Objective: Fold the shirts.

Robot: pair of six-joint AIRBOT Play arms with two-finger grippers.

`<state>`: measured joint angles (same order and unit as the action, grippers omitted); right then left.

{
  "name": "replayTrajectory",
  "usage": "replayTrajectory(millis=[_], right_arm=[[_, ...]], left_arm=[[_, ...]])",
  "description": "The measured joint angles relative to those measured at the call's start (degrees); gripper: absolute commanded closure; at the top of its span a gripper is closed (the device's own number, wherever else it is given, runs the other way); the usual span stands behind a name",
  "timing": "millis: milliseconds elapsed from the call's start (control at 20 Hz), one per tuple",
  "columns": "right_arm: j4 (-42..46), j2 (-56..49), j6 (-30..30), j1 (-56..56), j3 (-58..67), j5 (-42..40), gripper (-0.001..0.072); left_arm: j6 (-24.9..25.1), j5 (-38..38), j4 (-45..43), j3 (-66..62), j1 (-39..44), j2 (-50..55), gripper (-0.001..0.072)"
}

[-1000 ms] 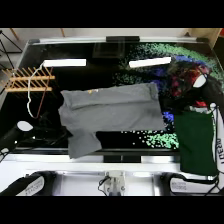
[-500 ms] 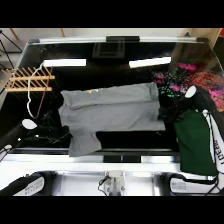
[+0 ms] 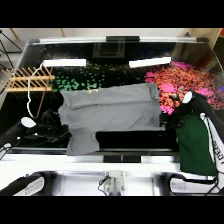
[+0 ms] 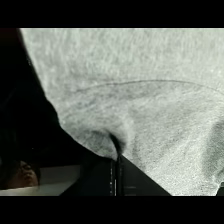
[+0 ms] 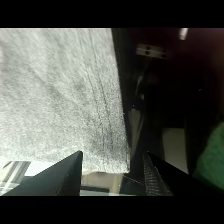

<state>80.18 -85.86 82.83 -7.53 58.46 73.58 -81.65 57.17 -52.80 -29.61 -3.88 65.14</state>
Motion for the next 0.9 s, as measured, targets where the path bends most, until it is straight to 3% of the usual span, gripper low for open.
replayTrajectory(millis=[200, 250, 300, 400, 450, 900], right_arm=[[-2.2, 0.0, 0.5, -0.1, -0.8, -1.2, 0.0212], [-3.4, -0.2, 0.5, 0.0, -0.9, -1.6, 0.0242], [-4.8, -0.7, 0.3, 0.0, -0.9, -1.7, 0.0411], [-8.0, -1.9, -0.6, 0.0, -1.1, -1.3, 0.0612], [-8.8, -2.2, -1.0, 0.0, -1.1, -1.0, 0.0653], [-8.9, 0.9, -3.8, 0.1, 11.8, -0.9, 0.0655]], left_arm=[[0.0, 0.2, 0.2, 0.0, 0.0, -0.5, 0.0674], [0.0, 0.2, 0.3, 0.0, 0.0, -0.6, 0.0674], [0.0, 0.2, 0.3, 0.0, 0.0, -0.7, 0.0674], [0.0, 0.3, 0.3, 0.0, 0.0, -0.9, 0.0674], [0.1, 0.3, 0.3, -0.2, 0.0, -1.0, 0.0674], [1.9, 3.5, -2.1, -16.7, -1.8, -1.9, 0.0676]])
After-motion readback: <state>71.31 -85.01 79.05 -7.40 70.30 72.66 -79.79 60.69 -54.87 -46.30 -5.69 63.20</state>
